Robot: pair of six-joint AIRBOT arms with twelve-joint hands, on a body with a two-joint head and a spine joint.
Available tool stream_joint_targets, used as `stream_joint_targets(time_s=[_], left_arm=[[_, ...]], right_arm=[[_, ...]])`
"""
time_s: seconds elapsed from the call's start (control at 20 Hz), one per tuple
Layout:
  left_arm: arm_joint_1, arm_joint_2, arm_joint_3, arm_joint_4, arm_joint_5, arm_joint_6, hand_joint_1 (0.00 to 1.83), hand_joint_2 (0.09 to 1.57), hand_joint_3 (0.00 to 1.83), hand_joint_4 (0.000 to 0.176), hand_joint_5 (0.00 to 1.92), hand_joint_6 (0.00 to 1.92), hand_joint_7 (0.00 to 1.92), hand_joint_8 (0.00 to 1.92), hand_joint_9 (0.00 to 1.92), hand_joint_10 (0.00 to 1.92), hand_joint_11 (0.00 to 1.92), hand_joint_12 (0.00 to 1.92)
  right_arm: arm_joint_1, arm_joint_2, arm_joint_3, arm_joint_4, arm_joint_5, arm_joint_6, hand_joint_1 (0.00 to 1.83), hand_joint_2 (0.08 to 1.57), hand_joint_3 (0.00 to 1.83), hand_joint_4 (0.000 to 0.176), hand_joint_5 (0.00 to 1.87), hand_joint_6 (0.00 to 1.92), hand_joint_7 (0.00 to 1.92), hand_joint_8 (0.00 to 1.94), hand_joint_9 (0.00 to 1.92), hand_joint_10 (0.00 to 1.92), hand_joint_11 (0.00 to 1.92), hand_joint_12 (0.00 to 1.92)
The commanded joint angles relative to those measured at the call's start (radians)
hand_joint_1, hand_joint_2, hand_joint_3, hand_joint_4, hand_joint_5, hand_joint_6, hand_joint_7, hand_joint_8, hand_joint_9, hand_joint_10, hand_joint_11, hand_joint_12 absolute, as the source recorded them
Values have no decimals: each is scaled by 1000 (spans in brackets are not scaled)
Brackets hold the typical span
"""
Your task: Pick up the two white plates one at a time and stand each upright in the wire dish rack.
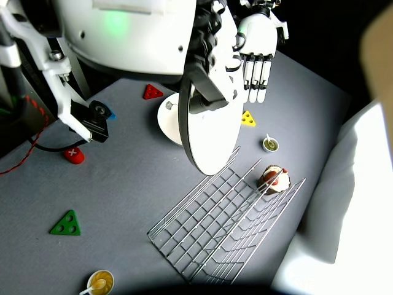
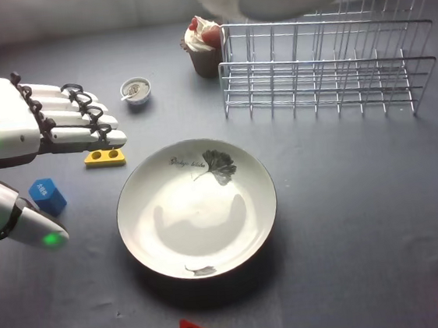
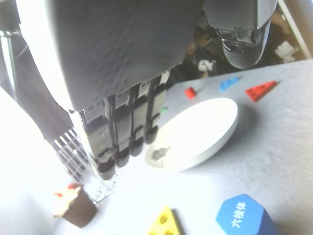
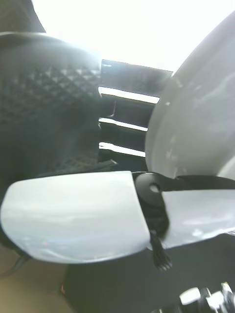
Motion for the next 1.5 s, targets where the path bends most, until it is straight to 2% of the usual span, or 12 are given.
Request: stream_joint_targets(time_s=[0.0, 0.25, 0.4, 0.6, 0.75, 0.85, 0.95, 1.25, 1.35, 1.45], left_arm=[[-10, 9, -2, -61, -39, -1, 0, 959, 1, 0, 62, 0, 50, 0, 43, 0, 78, 10], [-11, 9, -2, -49, -73, -1, 0, 956, 0, 0, 71, 6, 69, 7, 46, 9, 85, 12], [-11, 9, -1, -41, -89, -1, 0, 966, 3, 0, 47, 0, 36, 0, 14, 0, 61, 1], [-14, 6, 0, -34, -96, -1, 0, 973, 5, 0, 61, 6, 51, 6, 35, 8, 70, 5], [-18, 4, 1, -31, -97, -1, 0, 968, 1, 0, 63, 5, 53, 5, 36, 6, 71, 5], [-19, 2, 2, -22, -93, -1, 0, 969, 2, 0, 58, 2, 49, 2, 34, 4, 66, 3], [-20, 0, 3, -17, -92, -1, 0, 974, 3, 0, 62, 3, 53, 3, 41, 6, 65, 2], [-31, 0, 2, -3, -84, -1, 0, 960, 0, 0, 72, 4, 66, 5, 59, 7, 80, 8], [-32, 0, 2, -2, -84, -1, 0, 967, 1, 0, 58, 0, 52, 0, 41, 1, 61, 1], [-33, -1, 1, -2, -86, -1, 0, 960, 0, 0, 56, 0, 47, 0, 26, 0, 58, 0]], right_arm=[[25, 4, 6, -1, 118, 3, 1501, 1047, 0, 0, 933, 901, 1094, 603, 1202, 615, 981, 1371], [27, -5, 52, 108, 109, -6, 1500, 1041, 1, 0, 939, 929, 1105, 562, 1210, 582, 1009, 1322], [22, -16, 84, 109, 81, -7, 1501, 1041, 0, 0, 945, 899, 1095, 588, 1214, 586, 1010, 1326], [21, -36, 153, 180, -26, -8, 1503, 1036, 0, 0, 976, 814, 1119, 567, 1242, 556, 984, 1359], [15, -52, 200, 197, -81, -7, 1502, 1045, 1, 0, 934, 842, 1106, 619, 1216, 601, 971, 1394], [10, -59, 220, 197, -92, -4, 1503, 1035, 1, 0, 962, 826, 1137, 539, 1238, 562, 994, 1356], [9, -64, 234, 197, -100, -3, 1502, 1044, 2, 0, 941, 855, 1089, 625, 1221, 597, 971, 1386], [12, -81, 261, 197, -89, 10, 1501, 1041, 0, 0, 957, 892, 1102, 571, 1201, 610, 1002, 1336], [17, -85, 271, 197, -87, 14, 1502, 1041, 0, 0, 958, 848, 1097, 596, 1222, 591, 986, 1363], [19, -94, 290, 197, -78, 20, 1500, 1048, 0, 0, 946, 898, 1074, 615, 1197, 634, 974, 1379]])
